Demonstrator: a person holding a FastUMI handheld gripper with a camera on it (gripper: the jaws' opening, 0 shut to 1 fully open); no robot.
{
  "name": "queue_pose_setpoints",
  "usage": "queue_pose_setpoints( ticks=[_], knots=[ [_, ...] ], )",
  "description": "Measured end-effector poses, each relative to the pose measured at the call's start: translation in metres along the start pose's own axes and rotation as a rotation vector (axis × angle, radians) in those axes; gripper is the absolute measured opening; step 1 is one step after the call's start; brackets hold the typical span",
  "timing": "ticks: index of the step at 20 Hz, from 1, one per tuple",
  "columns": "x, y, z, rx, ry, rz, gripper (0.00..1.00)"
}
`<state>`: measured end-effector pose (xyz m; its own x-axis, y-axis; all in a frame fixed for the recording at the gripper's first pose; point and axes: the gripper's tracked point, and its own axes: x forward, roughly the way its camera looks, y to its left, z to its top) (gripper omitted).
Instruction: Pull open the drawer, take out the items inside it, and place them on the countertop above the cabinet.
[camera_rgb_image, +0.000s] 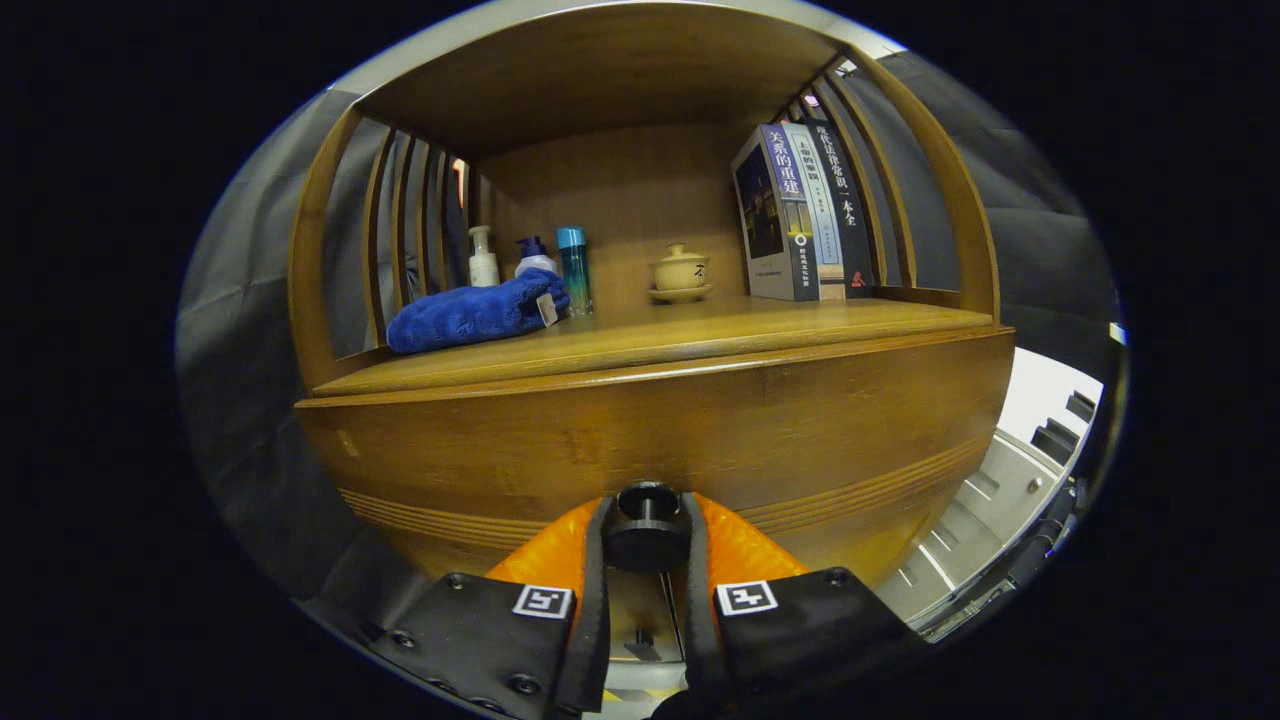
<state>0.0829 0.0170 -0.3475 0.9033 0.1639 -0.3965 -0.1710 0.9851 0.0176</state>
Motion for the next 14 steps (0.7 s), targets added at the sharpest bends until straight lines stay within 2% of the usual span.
queue_pose_setpoints(
  ticks=[11,14],
  knots=[
    [-0.097,-0.004,-0.021,-0.008,0.018,-0.038,0.39],
    [-0.119,-0.006,-0.029,0.024,0.034,-0.054,0.39]
  ],
)
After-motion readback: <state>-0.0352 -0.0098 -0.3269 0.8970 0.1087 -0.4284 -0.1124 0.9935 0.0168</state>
